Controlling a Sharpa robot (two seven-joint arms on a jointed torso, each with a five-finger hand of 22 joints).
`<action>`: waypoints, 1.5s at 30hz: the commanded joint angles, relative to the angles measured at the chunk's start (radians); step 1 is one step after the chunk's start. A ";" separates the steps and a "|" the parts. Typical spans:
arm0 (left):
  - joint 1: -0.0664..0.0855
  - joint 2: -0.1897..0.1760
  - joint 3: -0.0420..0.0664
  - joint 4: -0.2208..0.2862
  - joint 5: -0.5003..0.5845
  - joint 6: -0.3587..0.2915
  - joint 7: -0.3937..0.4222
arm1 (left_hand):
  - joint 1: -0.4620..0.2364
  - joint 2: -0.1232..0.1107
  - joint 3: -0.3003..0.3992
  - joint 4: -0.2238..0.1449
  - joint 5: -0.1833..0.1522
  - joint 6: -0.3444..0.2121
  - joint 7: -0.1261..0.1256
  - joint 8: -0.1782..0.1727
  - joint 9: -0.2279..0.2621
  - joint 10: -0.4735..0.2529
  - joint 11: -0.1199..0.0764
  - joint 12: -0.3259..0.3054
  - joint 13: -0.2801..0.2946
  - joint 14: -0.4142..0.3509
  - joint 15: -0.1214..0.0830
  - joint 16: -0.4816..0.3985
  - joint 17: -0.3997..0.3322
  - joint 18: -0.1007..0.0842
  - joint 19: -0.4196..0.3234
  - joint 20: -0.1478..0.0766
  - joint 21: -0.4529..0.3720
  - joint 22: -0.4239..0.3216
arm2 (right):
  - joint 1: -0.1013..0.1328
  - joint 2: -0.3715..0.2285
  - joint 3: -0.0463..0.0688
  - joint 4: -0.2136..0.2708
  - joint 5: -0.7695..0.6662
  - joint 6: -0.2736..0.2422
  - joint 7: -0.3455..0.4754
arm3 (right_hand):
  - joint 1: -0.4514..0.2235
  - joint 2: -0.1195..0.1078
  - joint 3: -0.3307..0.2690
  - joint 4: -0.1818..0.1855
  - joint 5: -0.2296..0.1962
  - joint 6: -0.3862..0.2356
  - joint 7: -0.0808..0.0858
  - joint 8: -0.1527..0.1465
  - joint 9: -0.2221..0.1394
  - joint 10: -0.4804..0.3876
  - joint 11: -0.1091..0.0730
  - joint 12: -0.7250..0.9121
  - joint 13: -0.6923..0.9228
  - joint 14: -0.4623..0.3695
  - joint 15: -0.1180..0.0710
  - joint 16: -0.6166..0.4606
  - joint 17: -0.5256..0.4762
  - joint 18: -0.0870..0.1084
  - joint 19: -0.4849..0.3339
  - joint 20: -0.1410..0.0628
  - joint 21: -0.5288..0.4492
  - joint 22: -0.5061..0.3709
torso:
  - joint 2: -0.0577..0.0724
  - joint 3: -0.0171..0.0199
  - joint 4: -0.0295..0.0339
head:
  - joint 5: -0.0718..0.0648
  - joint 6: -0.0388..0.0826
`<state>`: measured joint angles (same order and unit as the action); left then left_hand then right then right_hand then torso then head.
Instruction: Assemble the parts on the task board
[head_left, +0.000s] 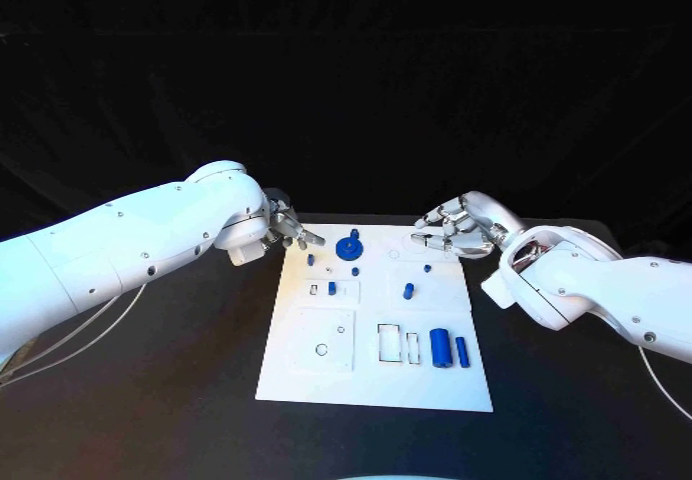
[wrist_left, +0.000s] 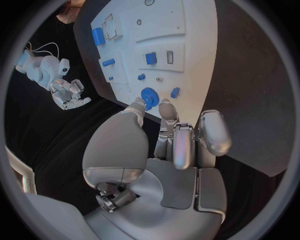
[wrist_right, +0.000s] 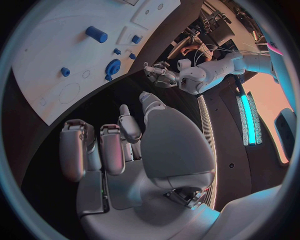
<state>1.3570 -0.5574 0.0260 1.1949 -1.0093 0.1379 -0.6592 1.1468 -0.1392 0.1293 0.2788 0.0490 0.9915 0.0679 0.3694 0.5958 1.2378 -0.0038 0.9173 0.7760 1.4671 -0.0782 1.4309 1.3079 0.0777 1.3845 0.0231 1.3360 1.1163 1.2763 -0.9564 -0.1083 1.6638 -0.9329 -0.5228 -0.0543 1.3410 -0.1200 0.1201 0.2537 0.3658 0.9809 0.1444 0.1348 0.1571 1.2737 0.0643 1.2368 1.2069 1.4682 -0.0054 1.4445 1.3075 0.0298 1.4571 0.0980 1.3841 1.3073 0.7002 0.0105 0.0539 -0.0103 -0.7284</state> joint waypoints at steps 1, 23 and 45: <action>0.005 0.020 0.000 -0.036 -0.039 -0.008 0.034 | 0.011 0.002 -0.010 0.001 0.002 -0.008 0.002 -0.006 -0.002 -0.008 -0.002 -0.004 -0.004 0.060 0.009 -0.005 0.106 0.013 -0.006 0.002 -0.004 0.000 | -0.001 0.003 0.000 0.000 -0.003 0.008 0.008 | -0.006 0.005 -0.003 0.005 0.004 0.002 -0.001 0.006 0.001 -0.006 -0.004 -0.006 0.000 0.051 -0.008 -0.004 0.059 0.020 -0.007 -0.003 -0.003 0.142 | 0.002 -0.0010 -0.0004 | 0.001 0.001; -0.002 0.124 -0.022 -0.228 -0.088 0.052 0.076 | 0.011 0.002 -0.032 0.011 0.002 -0.007 0.004 -0.013 -0.011 -0.008 0.001 0.002 0.002 0.060 0.011 -0.005 0.106 0.010 0.002 0.004 0.003 0.016 | -0.003 0.012 0.000 -0.002 -0.003 0.010 0.010 | -0.004 0.008 -0.001 0.004 0.012 0.002 -0.001 0.007 0.001 -0.006 -0.005 -0.006 -0.001 0.051 -0.008 -0.005 0.058 0.020 -0.007 -0.003 -0.005 0.142 | 0.010 -0.0046 -0.0032 | 0.007 0.002; -0.017 0.154 -0.031 -0.273 -0.084 0.117 0.085 | 0.008 0.011 -0.046 0.012 0.003 -0.004 0.005 -0.018 -0.016 -0.009 0.002 0.004 0.003 0.060 0.012 -0.005 0.106 0.008 0.006 0.006 0.008 0.025 | -0.003 0.017 0.000 -0.003 -0.003 0.012 0.012 | -0.004 0.008 -0.001 0.004 0.012 0.002 -0.001 0.007 0.001 -0.006 -0.005 -0.006 -0.001 0.051 -0.008 -0.005 0.058 0.020 -0.007 -0.003 -0.005 0.142 | 0.008 -0.0034 -0.0029 | 0.006 -0.006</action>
<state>1.3400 -0.4068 -0.0049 0.9224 -1.0919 0.2175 -0.5852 1.1512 -0.1356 0.0893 0.2884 0.0489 0.9879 0.0714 0.3572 0.5807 1.2343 -0.0003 0.9172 0.7789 1.4671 -0.0713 1.4309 1.3074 0.0777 1.3884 0.0268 1.3403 1.1400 1.2739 -0.9404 -0.1083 1.6609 -0.9323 -0.5223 -0.0524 1.3411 -0.1201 0.1201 0.2537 0.3751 0.9809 0.1444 0.1348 0.1567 1.2737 0.0643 1.2368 1.2069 1.4682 -0.0054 1.4445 1.3073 0.0298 1.4572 0.0980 1.3842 1.3077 0.7083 0.0066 0.0501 -0.0042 -0.7337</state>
